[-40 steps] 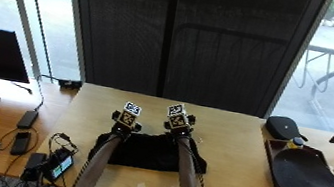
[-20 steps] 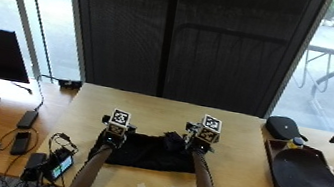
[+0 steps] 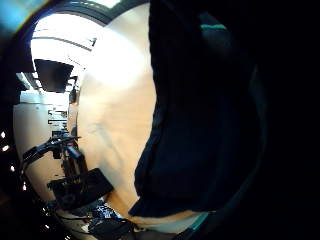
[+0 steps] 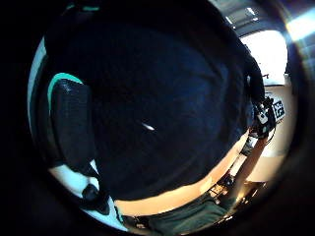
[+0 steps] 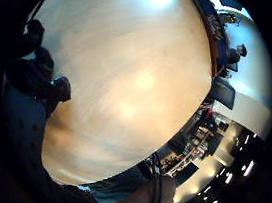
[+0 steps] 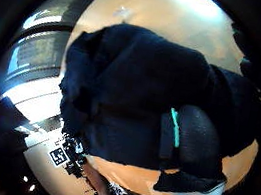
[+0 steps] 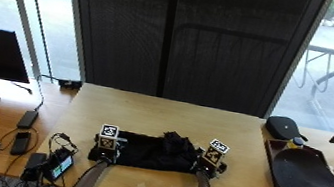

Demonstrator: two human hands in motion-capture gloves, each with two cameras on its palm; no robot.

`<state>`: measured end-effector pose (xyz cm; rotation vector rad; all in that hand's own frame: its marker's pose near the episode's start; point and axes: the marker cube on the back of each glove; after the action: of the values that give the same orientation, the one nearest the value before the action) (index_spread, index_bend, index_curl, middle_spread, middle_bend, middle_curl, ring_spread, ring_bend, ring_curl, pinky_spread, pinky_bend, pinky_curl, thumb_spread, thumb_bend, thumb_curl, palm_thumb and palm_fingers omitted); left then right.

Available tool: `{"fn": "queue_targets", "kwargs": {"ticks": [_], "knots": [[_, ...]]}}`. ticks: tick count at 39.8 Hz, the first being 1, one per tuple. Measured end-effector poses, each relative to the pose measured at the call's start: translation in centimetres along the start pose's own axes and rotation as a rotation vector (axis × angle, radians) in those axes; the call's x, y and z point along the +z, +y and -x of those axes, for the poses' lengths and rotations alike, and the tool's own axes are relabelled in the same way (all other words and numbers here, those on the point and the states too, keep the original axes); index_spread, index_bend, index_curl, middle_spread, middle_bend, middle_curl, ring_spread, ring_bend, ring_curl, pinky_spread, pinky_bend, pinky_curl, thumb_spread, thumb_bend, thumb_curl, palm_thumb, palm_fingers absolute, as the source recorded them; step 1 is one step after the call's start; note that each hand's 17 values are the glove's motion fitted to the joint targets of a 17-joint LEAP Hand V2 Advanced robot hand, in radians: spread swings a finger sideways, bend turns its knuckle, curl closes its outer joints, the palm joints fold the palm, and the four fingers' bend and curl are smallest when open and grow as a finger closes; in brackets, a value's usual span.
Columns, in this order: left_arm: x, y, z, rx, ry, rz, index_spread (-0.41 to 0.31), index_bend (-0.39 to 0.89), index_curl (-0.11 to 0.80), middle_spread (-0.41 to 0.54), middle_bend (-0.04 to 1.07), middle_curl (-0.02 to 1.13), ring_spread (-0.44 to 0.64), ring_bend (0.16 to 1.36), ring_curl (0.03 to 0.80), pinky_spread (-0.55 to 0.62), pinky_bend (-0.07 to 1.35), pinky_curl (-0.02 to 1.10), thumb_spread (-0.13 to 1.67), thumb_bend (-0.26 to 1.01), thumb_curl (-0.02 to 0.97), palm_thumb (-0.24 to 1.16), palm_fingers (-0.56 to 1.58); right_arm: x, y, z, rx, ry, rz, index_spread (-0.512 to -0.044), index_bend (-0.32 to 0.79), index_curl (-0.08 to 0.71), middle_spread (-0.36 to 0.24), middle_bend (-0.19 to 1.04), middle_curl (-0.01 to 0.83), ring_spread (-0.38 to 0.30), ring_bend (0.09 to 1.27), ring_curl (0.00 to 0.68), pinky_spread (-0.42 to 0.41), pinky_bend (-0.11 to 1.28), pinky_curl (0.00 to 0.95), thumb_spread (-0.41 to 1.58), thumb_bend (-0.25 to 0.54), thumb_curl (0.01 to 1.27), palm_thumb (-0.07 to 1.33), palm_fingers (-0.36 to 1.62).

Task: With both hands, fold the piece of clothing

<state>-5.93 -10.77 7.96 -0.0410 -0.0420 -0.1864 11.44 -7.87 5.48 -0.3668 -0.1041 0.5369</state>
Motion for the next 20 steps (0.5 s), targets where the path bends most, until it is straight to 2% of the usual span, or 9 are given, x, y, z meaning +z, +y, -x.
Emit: {"fn": "queue_targets", "kwargs": {"ticks": [4,7,11,15,18,20], "knots": [[0.8,0.0,0.1,0.0,0.047,0.065,-0.153,0.14,0.405,-0.044,0.11,0.37,0.09,0.42,0.359,0.22,0.38,0.37,1.47,-0.04,0.216,0.3,0.37,0.1,0.0,0.4,0.02,0.043,-0.008,-0.185,0.02,0.103,0.029,0.29,0.387,-0.106,0.82,0.433,0.017,0.82,0.383,1.29,-0.004,0.34,0.67,0.64],[1.0,0.0,0.2,-0.005,0.055,0.066,-0.144,0.14,0.4,-0.016,0.12,0.36,0.13,0.43,0.363,0.24,0.4,0.38,1.49,-0.03,0.196,0.23,0.32,0.0,0.0,1.2,-0.011,0.034,-0.026,-0.18,0.02,0.095,0.021,0.29,0.394,-0.136,0.83,0.437,-0.012,0.82,0.382,1.31,0.001,0.34,0.69,0.68],[1.2,0.0,0.3,-0.015,0.054,0.07,-0.136,0.16,0.398,0.003,0.13,0.34,0.17,0.45,0.36,0.28,0.43,0.39,1.52,-0.03,0.171,0.16,0.28,0.3,0.4,1.6,0.0,0.041,0.031,-0.175,0.02,0.083,0.003,0.31,0.405,-0.161,0.84,0.438,-0.043,0.81,0.375,1.33,0.011,0.34,0.73,0.72],[1.3,-1.5,0.6,-0.012,0.04,-0.036,-0.131,0.17,0.399,0.015,0.14,0.33,0.2,0.46,0.357,0.3,0.43,0.39,1.54,-0.02,0.155,0.11,0.26,0.2,-0.3,2.1,-0.035,0.032,0.026,-0.171,0.0,0.068,0.003,0.33,0.416,-0.17,0.83,0.443,-0.052,0.82,0.383,1.32,-0.005,0.33,0.72,0.69],[1.3,-3.0,1.0,-0.013,0.02,-0.146,-0.129,0.17,0.402,0.02,0.15,0.33,0.21,0.47,0.356,0.31,0.44,0.39,1.55,-0.01,0.148,0.08,0.26,0.1,-0.8,2.0,-0.025,0.042,0.015,-0.166,-0.04,0.043,-0.038,0.39,0.441,-0.194,0.84,0.446,-0.074,0.83,0.382,1.31,-0.003,0.34,0.75,0.73],[1.4,-3.0,1.0,-0.013,0.022,-0.141,-0.128,0.17,0.403,0.023,0.15,0.33,0.22,0.47,0.356,0.32,0.45,0.39,1.56,-0.01,0.144,0.07,0.26,0.0,-1.1,2.0,-0.027,0.034,0.017,-0.165,-0.01,0.036,-0.033,0.37,0.433,-0.196,0.84,0.441,-0.073,0.82,0.375,1.3,-0.007,0.33,0.75,0.7]]}}
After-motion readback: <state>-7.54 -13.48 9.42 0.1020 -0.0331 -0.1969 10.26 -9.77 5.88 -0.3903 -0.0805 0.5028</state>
